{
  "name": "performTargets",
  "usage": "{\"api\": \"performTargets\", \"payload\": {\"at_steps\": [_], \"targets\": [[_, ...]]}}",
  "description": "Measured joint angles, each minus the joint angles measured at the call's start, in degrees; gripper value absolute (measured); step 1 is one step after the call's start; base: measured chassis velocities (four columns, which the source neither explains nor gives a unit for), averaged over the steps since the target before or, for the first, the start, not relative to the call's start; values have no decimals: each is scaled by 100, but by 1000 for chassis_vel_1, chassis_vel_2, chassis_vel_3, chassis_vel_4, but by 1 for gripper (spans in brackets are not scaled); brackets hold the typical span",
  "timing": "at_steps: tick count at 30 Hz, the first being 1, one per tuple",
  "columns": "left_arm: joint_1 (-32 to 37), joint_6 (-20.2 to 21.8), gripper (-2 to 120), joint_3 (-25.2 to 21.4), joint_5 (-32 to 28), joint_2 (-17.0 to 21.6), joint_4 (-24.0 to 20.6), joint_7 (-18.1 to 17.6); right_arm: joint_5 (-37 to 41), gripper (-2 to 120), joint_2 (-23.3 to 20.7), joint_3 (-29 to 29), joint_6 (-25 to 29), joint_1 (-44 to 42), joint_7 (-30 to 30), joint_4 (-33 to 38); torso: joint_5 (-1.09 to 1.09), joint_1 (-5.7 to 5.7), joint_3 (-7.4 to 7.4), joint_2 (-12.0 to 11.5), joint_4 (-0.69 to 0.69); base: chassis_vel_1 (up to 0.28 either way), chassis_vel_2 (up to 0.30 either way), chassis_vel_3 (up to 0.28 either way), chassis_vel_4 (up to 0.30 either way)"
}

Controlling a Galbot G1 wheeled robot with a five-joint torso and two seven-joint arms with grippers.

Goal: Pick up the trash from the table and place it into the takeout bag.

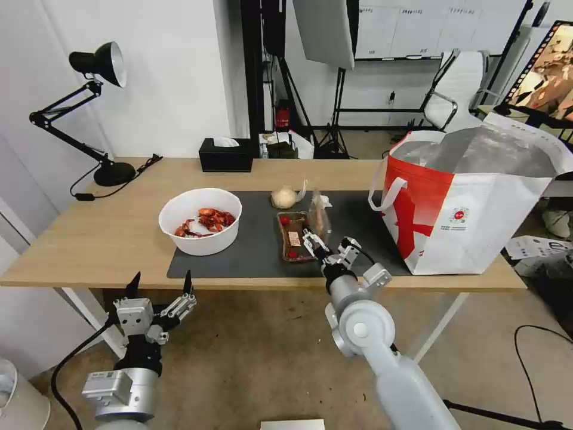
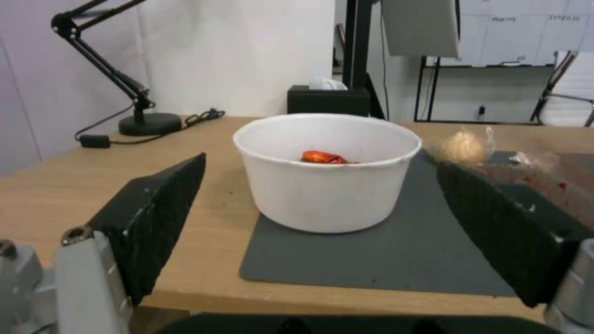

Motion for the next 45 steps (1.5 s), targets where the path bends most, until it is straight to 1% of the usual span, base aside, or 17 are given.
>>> {"api": "performTargets", "payload": {"at_steps": [6,17,18,19,20,21,23,25,26,29,31,33,37,39,40,43,45], "targets": [[44,-16,100,-40,-20,3,-44,-3,441,100,63,1,-174,165,244,-60,0,-1,-1,1,-1,0,0,0,0],[78,-16,100,-37,-25,-17,-134,-4,808,100,-173,44,-178,189,306,174,1,0,0,0,0,0,0,0,0],[81,-16,100,-40,-25,-17,-141,-4,870,100,-203,61,-179,199,245,200,1,0,0,0,1,0,0,0,0],[83,-16,100,-44,-27,-15,-149,-4,900,100,-267,85,-157,220,-59,241,2,0,0,0,1,0,0,0,0],[85,-16,100,-49,-31,-13,-162,-4,744,100,-358,81,-80,263,-433,268,1,0,0,0,0,0,0,0,0],[85,-16,100,-49,-31,-13,-162,-4,744,100,-358,81,-80,263,-433,268,1,0,0,0,0,0,0,0,0],[88,-16,100,-62,-59,-7,-192,-4,-180,100,-638,-22,39,533,-1104,218,1,-1,-1,0,0,0,0,0,0],[95,-14,100,-71,-108,-2,-215,-5,-1086,100,-986,-198,-2,932,-1483,2,2,0,0,0,1,0,0,0,0],[95,-14,100,-71,-108,-2,-215,-5,-1086,100,-986,-198,-2,932,-1483,2,2,0,0,0,1,0,0,0,0],[96,-1,100,-74,-149,-7,-236,-7,-1514,93,-1481,-498,-69,1554,-1921,-367,2,0,0,0,0,0,0,0,0],[98,4,100,-74,-168,-15,-237,-8,-1588,90,-1611,-589,-125,1752,-2069,-506,1,0,0,0,0,0,0,0,0],[102,10,100,-76,-197,-40,-238,-8,-1861,79,-1808,-852,-277,2182,-2492,-920,2,0,1,0,-1,0,0,0,0],[103,10,100,-99,-213,-50,-234,-8,-2107,70,-1862,-1072,-349,2524,-2942,-1300,1,0,0,0,1,0,0,0,0],[104,11,100,-115,-245,-41,-229,-9,-2212,58,-1823,-1290,-549,2786,-3150,-1591,2,0,0,0,0,0,0,0,0],[104,11,100,-115,-245,-41,-229,-9,-2212,58,-1823,-1290,-549,2786,-3150,-1591,2,0,0,0,0,0,0,0,0],[117,20,100,-110,-279,6,-236,-9,-2340,43,-1727,-1487,-869,3023,-3274,-1941,1,0,0,0,1,0,0,0,0],[120,30,100,-99,-325,33,-237,-9,-2377,37,-1699,-1553,-946,3084,-3291,-2067,1,0,1,0,1,0,0,0,0]]}}
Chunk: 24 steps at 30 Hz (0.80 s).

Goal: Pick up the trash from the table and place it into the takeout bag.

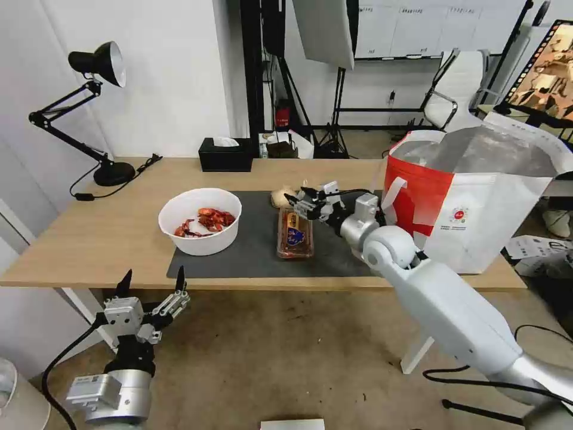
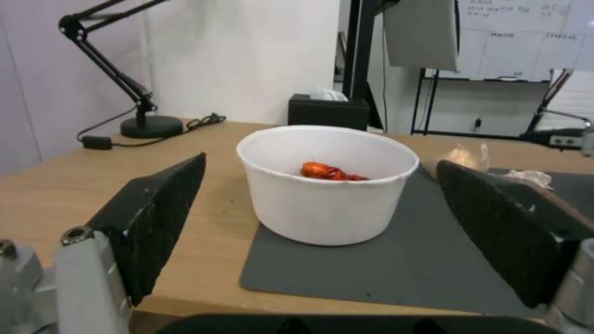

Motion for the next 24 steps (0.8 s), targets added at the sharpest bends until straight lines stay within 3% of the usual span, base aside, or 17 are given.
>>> {"api": "performTargets", "payload": {"at_steps": [7,10,15,22,24], "targets": [[-66,149,100,85,-380,234,0,-2,-12,17,29,-90,-226,59,-6,-258,-1,0,0,0,0,0,0,0,0],[-269,358,100,163,-1144,675,-21,-29,7,0,3,-137,-256,53,-9,-347,-2,0,-1,0,-2,0,0,0,0],[-433,508,100,126,-1986,1054,-83,-168,11,0,125,-235,-258,110,-15,-492,-1,0,0,0,1,0,0,0,0],[-702,793,100,378,-3971,1655,-284,-211,8,0,202,-330,-226,199,52,-621,-1,-1,0,0,-1,0,0,0,0],[-768,810,100,418,-4271,1774,-284,-207,9,0,212,-352,-208,240,85,-667,-2,0,-1,0,0,0,0,0,0]]}}
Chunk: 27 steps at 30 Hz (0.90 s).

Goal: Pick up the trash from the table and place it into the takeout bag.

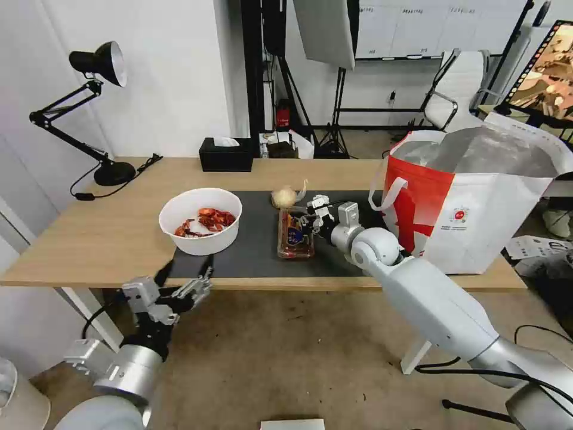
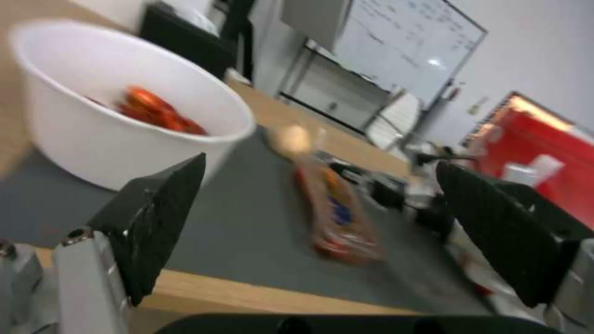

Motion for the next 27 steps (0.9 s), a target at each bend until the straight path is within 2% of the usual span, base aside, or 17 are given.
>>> {"api": "performTargets", "payload": {"at_steps": [2,3,5,7,9,13,18,20,21,23,24,25,27], "targets": [[-179,46,100,53,-508,225,43,2,0,0,19,-33,19,59,43,-78,1,0,0,0,0,0,0,0,0],[-179,46,100,53,-508,225,43,2,0,0,19,-33,19,59,43,-78,1,0,0,0,0,0,0,0,0],[-455,75,100,111,-1028,506,175,2,-7,0,27,-73,23,107,90,-140,1,0,0,0,-1,0,0,0,0],[-576,83,100,140,-1207,603,243,2,-17,0,27,-86,24,123,104,-166,1,0,0,0,0,0,0,0,0],[-902,113,100,240,-1667,813,410,3,-49,0,24,-105,25,153,131,-217,1,0,0,0,0,0,0,0,0],[-1376,188,100,500,-2133,978,622,-7,-60,0,7,-143,21,181,153,-241,0,0,0,0,0,0,0,0,0],[-1757,223,100,812,-2321,1059,822,-33,-62,0,0,-166,15,182,153,-242,1,0,0,0,0,0,0,0,0],[-2283,227,100,1264,-2413,1146,1151,-58,-66,0,-10,-168,9,143,166,-227,1,0,0,0,0,0,0,0,0],[-2283,227,100,1264,-2413,1146,1151,-58,-66,0,-10,-168,9,143,166,-227,1,0,0,0,0,0,0,0,0],[-2803,227,100,1638,-2550,1193,1441,-81,-70,0,-24,-155,9,104,200,-202,1,1,0,0,-1,0,0,0,0],[-3376,232,100,2039,-2746,1171,1855,-149,-67,0,-36,-119,9,70,232,-165,2,0,0,0,-1,0,0,0,0],[-3376,232,100,2039,-2746,1171,1855,-149,-67,0,-36,-119,9,70,232,-165,2,0,0,0,-1,0,0,0,0],[-3785,266,100,2315,-2884,1091,2243,-239,-66,0,-36,-98,7,44,268,-134,1,1,0,0,-1,0,0,0,0]]}}
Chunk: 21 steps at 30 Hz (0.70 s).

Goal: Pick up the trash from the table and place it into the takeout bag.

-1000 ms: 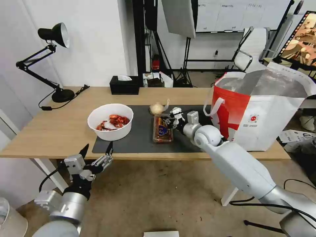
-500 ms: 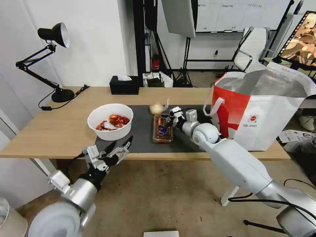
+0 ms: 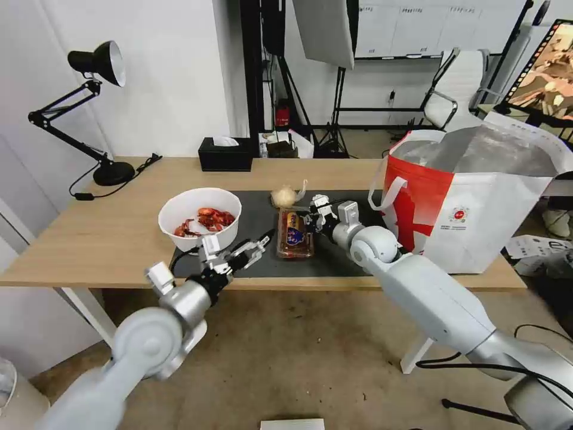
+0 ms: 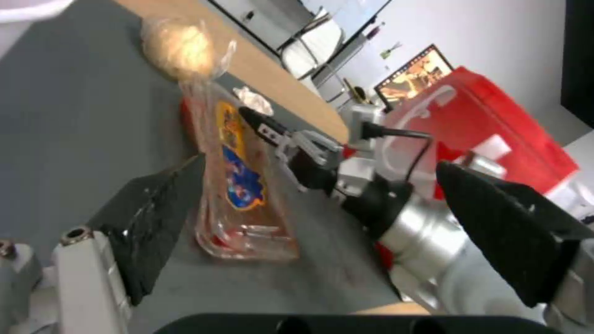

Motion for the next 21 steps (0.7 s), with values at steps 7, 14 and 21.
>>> {"api": "performTargets", "payload": {"at_steps": [7,14,21], "targets": [[-569,148,100,388,-262,-236,587,-192,-92,0,-35,29,-24,-56,115,119,0,0,0,0,0,0,0,0,0],[-916,465,100,507,-931,-523,1005,-428,-144,0,-84,81,-126,-86,180,197,0,-1,0,0,0,0,0,0,0],[-1224,554,100,732,-1057,-610,1367,-487,-145,0,-106,140,-148,-105,160,225,1,-1,0,0,0,0,0,0,0]]}}
